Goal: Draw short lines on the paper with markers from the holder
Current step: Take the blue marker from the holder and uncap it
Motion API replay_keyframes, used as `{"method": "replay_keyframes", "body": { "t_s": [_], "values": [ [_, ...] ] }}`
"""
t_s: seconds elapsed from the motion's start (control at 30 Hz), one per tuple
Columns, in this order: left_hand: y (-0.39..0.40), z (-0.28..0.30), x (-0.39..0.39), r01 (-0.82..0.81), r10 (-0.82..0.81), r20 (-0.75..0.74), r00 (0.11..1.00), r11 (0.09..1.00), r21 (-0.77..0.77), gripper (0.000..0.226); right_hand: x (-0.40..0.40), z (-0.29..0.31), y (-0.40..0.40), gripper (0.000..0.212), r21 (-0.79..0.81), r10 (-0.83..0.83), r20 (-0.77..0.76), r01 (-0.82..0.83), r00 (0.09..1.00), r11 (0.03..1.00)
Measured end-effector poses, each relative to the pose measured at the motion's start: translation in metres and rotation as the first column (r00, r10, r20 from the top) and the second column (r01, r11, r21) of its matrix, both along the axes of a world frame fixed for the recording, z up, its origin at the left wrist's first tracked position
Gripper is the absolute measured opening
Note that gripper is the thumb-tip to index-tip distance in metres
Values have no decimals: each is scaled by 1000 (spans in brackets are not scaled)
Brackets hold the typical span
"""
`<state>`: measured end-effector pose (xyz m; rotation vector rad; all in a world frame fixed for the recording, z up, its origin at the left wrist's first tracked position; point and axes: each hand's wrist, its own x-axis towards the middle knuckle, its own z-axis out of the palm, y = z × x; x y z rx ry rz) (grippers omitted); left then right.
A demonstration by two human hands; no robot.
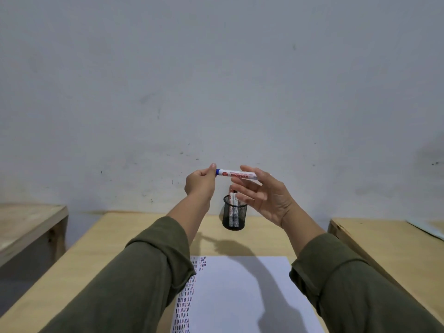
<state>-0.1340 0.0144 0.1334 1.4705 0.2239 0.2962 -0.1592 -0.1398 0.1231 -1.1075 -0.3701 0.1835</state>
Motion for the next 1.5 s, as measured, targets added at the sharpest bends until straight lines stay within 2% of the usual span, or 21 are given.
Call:
{"method": "replay_keyframes", "body": {
  "t_s": [0.03, 0.2, 0.3, 0.4, 0.53, 0.67, 0.9, 1.13, 1.2, 1.27, 1.37, 1.5],
  "values": [
    [-1, 1, -1, 0, 0, -1, 1000, 1000, -4, 32, 0, -1, -1, 68, 26, -21, -6, 21, 1000, 999],
    [-9, -4, -2, 98, -99, 50, 994, 995, 25, 33, 3, -4, 8, 18, 3, -173, 5, 173, 985, 985],
    [-13, -5, -7, 265, -254, 111, 961, 959, -100, 32, 4, -3, 14, 15, 87, -203, -12, 204, 979, 975],
    [-14, -7, -11, 436, -393, 205, 896, 867, -243, 31, 5, -2, 15, 16, 160, -181, -40, 185, 983, 970],
    [-13, -10, -6, 506, -428, 279, 860, 791, -343, 26, 6, -4, 16, 14, 224, -159, -75, 172, 984, 959],
    [-17, -8, -9, 393, -320, 242, 916, 838, -378, 18, 8, -5, 20, 14, 212, -175, -58, 184, 983, 960],
    [-15, -15, -3, 213, -180, 124, 976, 913, -348, 22, 10, -14, 29, 15, 166, -192, -17, 192, 981, 967],
    [2, -31, 1, 77, -94, -29, 995, 932, -355, 22, 10, -31, 47, 17, 28, -191, 27, 190, 981, 981],
    [12, -35, 2, 29, -68, -99, 993, 935, -354, 18, 9, -35, 52, 17, -45, -191, 57, 194, 980, 980],
    [30, -42, 5, -36, -15, -148, 989, 942, -333, 23, 8, -38, 53, 16, -122, -185, 85, 195, 979, 973],
    [64, -60, 5, -74, 47, -148, 988, 980, -186, 30, 9, -45, 48, 16, -166, -158, 75, 169, 985, 972],
    [86, -94, -9, -58, 74, -126, 989, 991, 124, 17, 8, -65, 51, 15, -203, -113, -11, 108, 994, 973]
  ]
}}
